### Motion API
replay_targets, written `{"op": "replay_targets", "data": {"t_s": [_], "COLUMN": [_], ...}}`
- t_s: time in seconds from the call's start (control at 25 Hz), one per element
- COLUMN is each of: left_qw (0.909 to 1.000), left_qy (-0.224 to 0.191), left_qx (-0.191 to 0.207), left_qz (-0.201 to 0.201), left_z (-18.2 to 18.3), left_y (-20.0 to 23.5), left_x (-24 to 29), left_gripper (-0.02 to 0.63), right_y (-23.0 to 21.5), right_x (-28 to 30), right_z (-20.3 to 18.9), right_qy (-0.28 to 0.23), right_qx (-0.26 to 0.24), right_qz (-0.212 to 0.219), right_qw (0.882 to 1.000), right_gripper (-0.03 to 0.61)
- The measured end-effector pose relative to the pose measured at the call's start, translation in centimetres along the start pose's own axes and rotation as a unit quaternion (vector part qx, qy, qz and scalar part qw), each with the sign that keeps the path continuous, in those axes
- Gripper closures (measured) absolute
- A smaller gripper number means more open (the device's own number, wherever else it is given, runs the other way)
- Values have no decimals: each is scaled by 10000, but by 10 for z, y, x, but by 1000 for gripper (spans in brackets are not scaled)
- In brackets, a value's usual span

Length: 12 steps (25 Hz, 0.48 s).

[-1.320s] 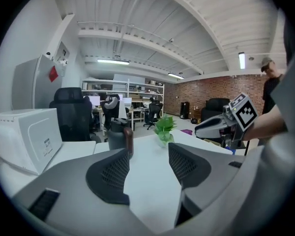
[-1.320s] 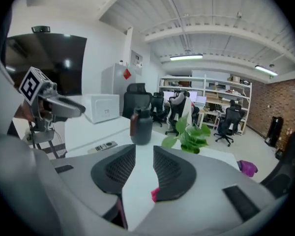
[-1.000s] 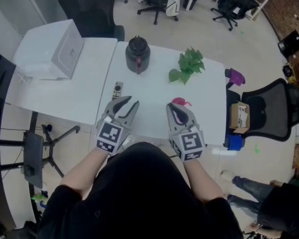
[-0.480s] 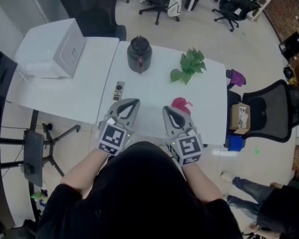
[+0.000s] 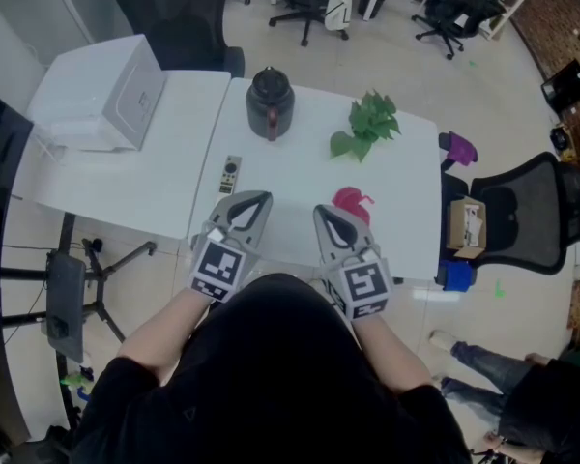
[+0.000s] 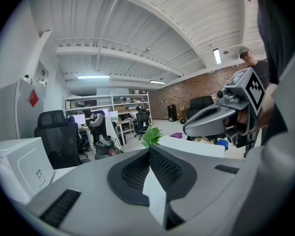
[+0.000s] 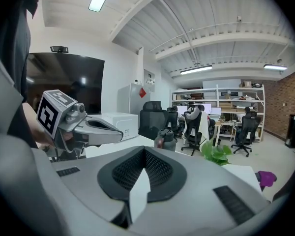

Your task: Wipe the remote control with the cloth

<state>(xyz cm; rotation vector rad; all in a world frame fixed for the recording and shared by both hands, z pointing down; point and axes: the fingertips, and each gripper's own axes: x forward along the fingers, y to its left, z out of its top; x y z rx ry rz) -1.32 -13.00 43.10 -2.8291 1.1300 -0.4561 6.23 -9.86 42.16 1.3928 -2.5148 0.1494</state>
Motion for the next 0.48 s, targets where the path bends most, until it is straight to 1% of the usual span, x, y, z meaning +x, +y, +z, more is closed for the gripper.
{"op": "replay_targets", "data": {"t_s": [0.08, 0.2, 0.48], "left_qw": [10000, 9998, 10000], "left_qy": [13, 34, 21], "left_qx": [-1, -169, 70], "left_qz": [0, 79, -26], "left_z": [0, 2, -2], "left_y": [0, -1, -2], "left_x": [0, -2, 0], "left_gripper": [612, 612, 612], "right_y": [0, 0, 1], "right_x": [0, 0, -1], "right_z": [1, 1, 1], "right_qy": [-37, -70, -70], "right_qx": [-18, -31, -37], "right_qz": [-5, 0, -2], "right_qw": [10000, 10000, 10000], "right_gripper": [571, 571, 571]}}
